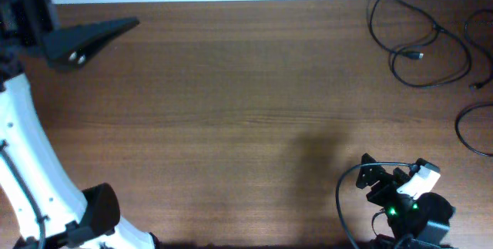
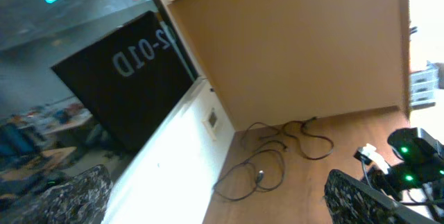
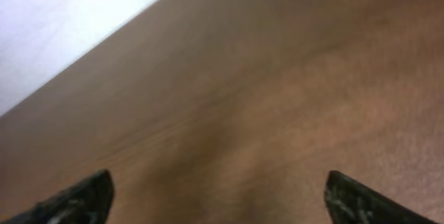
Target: Untangle cables
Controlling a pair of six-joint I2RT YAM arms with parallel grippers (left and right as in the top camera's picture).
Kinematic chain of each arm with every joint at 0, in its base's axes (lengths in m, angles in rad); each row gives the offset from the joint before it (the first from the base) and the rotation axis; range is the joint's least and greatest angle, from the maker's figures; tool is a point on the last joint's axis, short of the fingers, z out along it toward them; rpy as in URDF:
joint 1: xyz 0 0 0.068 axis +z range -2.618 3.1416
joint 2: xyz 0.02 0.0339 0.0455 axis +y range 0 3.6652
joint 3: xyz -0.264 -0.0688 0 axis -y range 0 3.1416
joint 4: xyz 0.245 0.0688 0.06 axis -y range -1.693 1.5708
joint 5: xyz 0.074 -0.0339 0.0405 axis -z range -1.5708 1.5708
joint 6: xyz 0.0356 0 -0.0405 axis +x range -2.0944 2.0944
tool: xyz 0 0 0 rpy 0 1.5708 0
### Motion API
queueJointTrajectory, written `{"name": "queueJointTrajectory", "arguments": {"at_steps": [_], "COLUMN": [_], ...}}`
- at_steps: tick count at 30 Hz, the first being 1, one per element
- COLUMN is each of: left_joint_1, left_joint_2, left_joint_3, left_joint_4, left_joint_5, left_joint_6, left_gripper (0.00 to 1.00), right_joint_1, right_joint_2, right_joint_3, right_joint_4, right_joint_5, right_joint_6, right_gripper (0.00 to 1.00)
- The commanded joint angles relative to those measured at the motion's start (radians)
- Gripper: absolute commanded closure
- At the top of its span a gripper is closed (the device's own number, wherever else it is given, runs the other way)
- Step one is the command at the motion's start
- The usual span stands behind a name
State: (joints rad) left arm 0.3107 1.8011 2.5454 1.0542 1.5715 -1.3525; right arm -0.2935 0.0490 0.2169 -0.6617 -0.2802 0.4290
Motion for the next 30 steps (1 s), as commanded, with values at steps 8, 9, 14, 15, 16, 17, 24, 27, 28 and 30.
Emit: {"name": "queueJointTrajectory", "arguments": {"at_steps": [8, 9, 14, 15, 16, 17, 24, 27, 28, 30], "left_joint_1": [0.140, 0.152, 0.313, 0.368, 0.383, 0.390, 0.390, 0.390, 0.390, 0.390], "left_joint_2": [-0.185, -0.202, -0.290, -0.343, -0.372, -0.399, -0.583, -0.600, -0.600, -0.600], "left_joint_3": [0.010, 0.010, -0.078, -0.181, -0.240, -0.304, -0.668, -0.676, -0.676, -0.677], "left_joint_4": [-0.022, -0.056, -0.179, -0.188, -0.188, -0.188, -0.188, -0.189, -0.189, -0.188], "left_joint_5": [-0.112, -0.084, 0.002, 0.002, 0.002, 0.002, 0.001, 0.001, 0.001, 0.001], "left_joint_6": [0.365, 0.376, 0.356, 0.357, 0.365, 0.383, 0.567, 0.569, 0.569, 0.569], "left_gripper": [0.02, 0.02, 0.02, 0.02, 0.02, 0.02, 0.01, 0.01, 0.02, 0.02], "right_joint_1": [0.005, 0.005, 0.005, 0.005, 0.005, 0.005, 0.006, 0.025, 0.025, 0.025], "right_joint_2": [-0.008, -0.008, -0.008, -0.008, -0.008, -0.008, -0.008, -0.008, -0.008, -0.008], "right_joint_3": [-0.055, -0.055, -0.055, -0.055, -0.055, -0.055, -0.055, -0.055, -0.055, -0.055], "right_joint_4": [0.016, 0.016, 0.023, 0.023, 0.022, 0.022, 0.023, 0.023, 0.023, 0.022], "right_joint_5": [0.135, 0.135, 0.135, 0.135, 0.135, 0.135, 0.135, 0.135, 0.135, 0.135], "right_joint_6": [0.043, 0.043, 0.043, 0.043, 0.043, 0.043, 0.043, 0.043, 0.043, 0.043], "right_gripper": [0.01, 0.01, 0.01, 0.01, 0.01, 0.01, 0.01, 0.01, 0.01, 0.01]}}
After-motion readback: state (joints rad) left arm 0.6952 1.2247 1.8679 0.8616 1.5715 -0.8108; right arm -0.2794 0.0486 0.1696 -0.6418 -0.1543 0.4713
